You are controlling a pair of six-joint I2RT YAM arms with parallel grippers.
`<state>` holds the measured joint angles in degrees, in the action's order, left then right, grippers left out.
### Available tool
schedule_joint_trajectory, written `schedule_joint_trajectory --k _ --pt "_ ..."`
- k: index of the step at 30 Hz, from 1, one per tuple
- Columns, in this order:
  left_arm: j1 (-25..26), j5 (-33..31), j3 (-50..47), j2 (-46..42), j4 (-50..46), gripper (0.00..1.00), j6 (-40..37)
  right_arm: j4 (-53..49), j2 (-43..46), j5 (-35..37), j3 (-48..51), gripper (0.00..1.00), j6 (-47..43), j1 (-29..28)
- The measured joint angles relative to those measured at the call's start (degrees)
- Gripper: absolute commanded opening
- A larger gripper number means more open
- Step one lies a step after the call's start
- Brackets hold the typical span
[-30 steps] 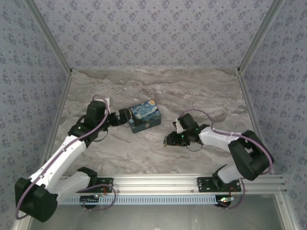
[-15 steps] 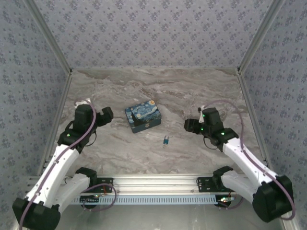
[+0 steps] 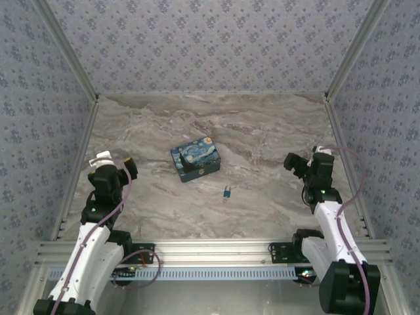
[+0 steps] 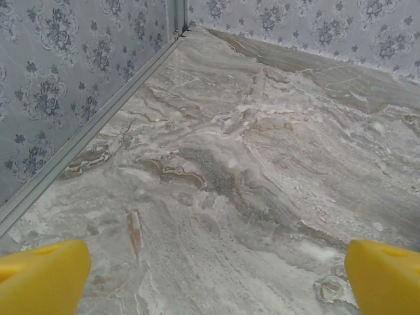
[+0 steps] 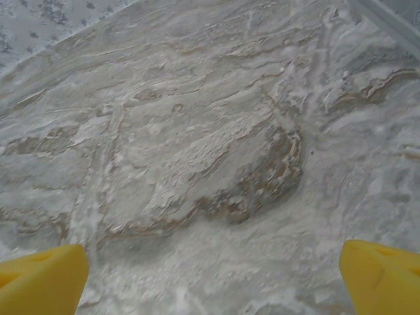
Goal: Unlock a padlock with a key
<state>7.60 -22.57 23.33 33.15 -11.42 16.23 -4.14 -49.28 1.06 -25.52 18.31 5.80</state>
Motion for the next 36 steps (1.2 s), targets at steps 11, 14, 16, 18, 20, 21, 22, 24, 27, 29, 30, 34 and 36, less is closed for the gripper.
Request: schedule_joint_trajectory --k 11,14,16,18,20,21,22,24,27,29,30,34,36 --pt "-0.9 -0.6 -4.9 7.6 9.6 0.99 -2.7 27.3 -17.4 -4.1 7.2 1.0 -9.2 1.1" --pt "-1.4 0.3 -5.2 10.1 11.8 0.99 -3.2 34.6 -22.8 -6.1 7.6 1.0 -10.5 1.1" --pt "-1.6 0.7 -5.2 11.5 13.1 0.99 -3.4 37.0 -25.3 -7.2 7.4 1.0 -11.6 1.2" --pt "-1.6 1.0 -5.2 12.9 14.7 0.99 -3.8 39.3 -26.8 -8.3 7.3 1.0 -12.7 1.4" --pt "-1.6 1.6 -5.2 14.4 16.1 0.99 -4.1 43.2 -28.6 -9.3 7.3 1.0 -13.7 1.5" --pt "-1.6 1.6 -5.2 15.0 16.9 0.99 -4.3 45.3 -29.7 -9.5 7.3 1.0 -13.9 1.5" --pt "-1.7 1.8 -5.2 15.7 17.9 1.0 -4.5 47.5 -31.0 -9.7 7.4 1.0 -14.2 1.6" --pt "-1.9 2.1 -5.3 17.1 20.0 0.99 -5.1 49.4 -33.0 -10.0 7.4 1.0 -15.0 1.6" --pt "-2.3 2.4 -5.8 19.7 24.1 0.99 -6.4 49.8 -35.7 -9.4 6.4 1.0 -16.3 0.4" --pt "-2.4 2.9 -6.2 22.1 27.9 0.99 -7.4 49.6 -37.5 -8.3 5.0 1.0 -17.1 -1.2" --pt "-2.5 3.3 -6.3 23.5 29.8 0.99 -8.0 49.6 -37.7 -8.1 4.8 1.0 -17.5 -1.8" --pt "-2.8 5.3 -6.7 30.1 38.8 0.99 -11.1 49.8 -37.7 -7.2 4.5 1.0 -18.0 -2.2" --pt "-3.1 7.0 -6.8 33.8 44.1 0.99 -12.9 49.8 -37.7 -6.7 4.5 1.0 -18.2 -2.2"
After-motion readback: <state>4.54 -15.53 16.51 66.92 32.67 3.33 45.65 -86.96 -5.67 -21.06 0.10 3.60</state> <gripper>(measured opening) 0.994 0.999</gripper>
